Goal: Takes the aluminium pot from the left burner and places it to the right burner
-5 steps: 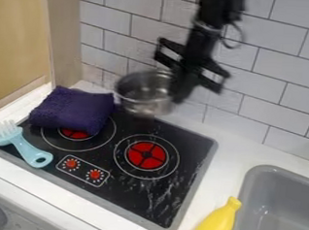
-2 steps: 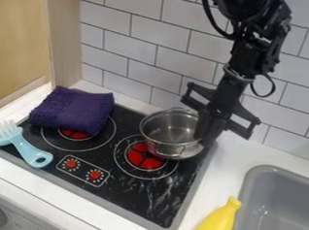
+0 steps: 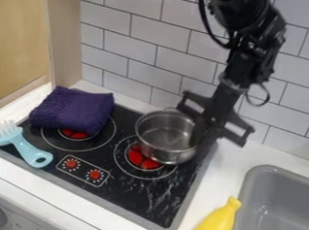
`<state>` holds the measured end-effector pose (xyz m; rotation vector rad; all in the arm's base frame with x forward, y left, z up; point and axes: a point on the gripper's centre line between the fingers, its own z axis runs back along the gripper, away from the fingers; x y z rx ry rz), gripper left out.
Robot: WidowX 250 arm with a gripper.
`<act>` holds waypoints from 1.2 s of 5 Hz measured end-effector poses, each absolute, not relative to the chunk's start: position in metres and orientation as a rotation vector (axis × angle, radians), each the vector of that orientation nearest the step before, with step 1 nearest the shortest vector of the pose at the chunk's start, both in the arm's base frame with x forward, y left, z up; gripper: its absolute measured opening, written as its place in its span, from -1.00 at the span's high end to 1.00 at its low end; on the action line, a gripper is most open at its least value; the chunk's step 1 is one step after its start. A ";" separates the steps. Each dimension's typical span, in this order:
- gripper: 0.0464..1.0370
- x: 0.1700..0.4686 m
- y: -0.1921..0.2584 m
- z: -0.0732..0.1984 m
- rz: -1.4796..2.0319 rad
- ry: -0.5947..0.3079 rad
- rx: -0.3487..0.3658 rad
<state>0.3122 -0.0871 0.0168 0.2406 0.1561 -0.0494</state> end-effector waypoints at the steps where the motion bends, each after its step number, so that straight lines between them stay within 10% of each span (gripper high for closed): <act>1: 0.99 0.307 -0.088 0.015 -0.048 0.144 0.218; 3: 0.66 0.304 -0.085 0.015 -0.054 0.152 0.231; 6: -0.93 0.309 -0.079 0.064 -0.041 0.051 0.243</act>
